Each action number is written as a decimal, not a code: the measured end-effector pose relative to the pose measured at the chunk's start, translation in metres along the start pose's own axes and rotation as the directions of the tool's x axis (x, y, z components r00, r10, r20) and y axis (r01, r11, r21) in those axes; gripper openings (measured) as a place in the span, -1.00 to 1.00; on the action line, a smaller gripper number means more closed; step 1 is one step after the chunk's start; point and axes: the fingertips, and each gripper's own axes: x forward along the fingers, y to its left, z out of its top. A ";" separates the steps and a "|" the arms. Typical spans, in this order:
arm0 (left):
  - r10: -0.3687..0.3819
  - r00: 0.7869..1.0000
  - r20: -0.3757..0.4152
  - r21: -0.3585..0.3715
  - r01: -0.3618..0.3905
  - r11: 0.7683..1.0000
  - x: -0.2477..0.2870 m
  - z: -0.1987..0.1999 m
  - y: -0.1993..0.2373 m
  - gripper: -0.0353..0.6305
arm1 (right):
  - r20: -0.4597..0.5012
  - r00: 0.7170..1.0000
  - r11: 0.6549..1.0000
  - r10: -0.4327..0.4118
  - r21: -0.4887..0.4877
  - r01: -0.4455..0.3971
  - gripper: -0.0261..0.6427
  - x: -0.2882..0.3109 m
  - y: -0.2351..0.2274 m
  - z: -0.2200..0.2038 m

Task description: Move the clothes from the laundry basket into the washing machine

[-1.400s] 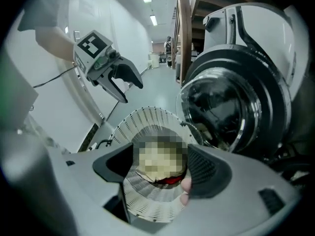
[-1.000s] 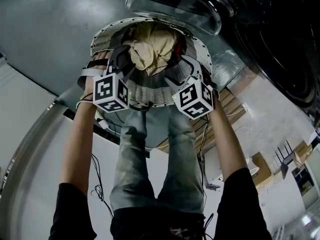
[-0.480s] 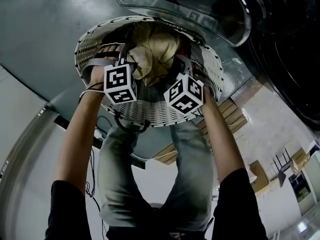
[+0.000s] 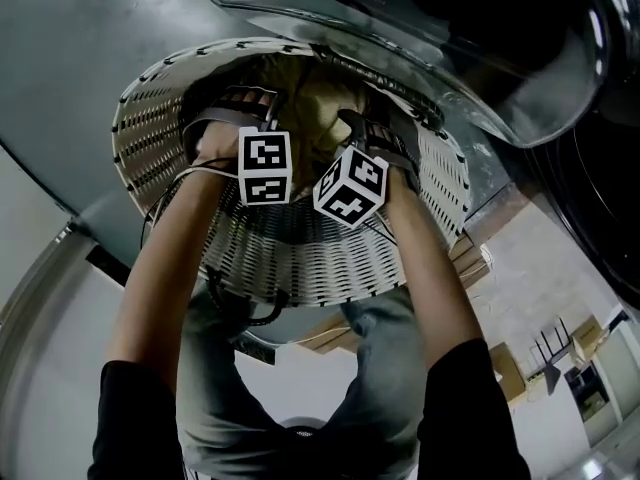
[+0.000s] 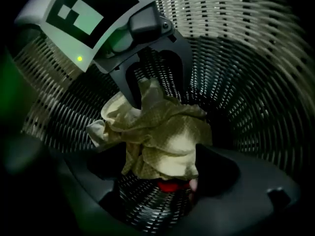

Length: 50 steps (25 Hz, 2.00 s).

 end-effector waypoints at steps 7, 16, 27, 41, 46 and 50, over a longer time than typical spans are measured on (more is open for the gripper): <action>-0.025 0.998 -0.060 0.051 0.028 0.998 0.054 -0.022 -0.006 0.32 | -0.068 0.998 0.998 -0.002 -0.066 -0.003 0.41 0.051 -0.010 -0.021; -0.062 0.994 -0.087 0.018 0.064 0.998 0.087 -0.031 -0.015 0.06 | -0.090 0.996 0.996 -0.011 -0.091 0.003 0.26 0.091 -0.007 -0.040; 0.000 0.995 -0.103 -0.057 -0.006 0.998 0.030 -0.029 -0.010 -0.68 | -0.064 0.997 0.994 -0.045 -0.101 0.038 -0.75 0.042 -0.010 -0.018; 0.049 0.998 0.030 -0.335 -0.036 0.942 -0.137 0.016 -0.010 -0.68 | 0.052 0.995 0.986 -0.089 0.146 0.081 -0.76 -0.121 0.007 0.011; 0.093 0.992 0.088 -0.470 -0.042 0.882 -0.203 0.025 -0.014 -0.68 | 0.103 0.988 0.975 -0.118 0.201 0.095 -0.76 -0.190 0.009 0.036; 0.142 0.983 0.116 -0.520 -0.062 0.852 -0.249 0.034 -0.017 -0.68 | 0.150 0.979 0.964 -0.136 0.246 0.096 -0.76 -0.232 0.013 0.049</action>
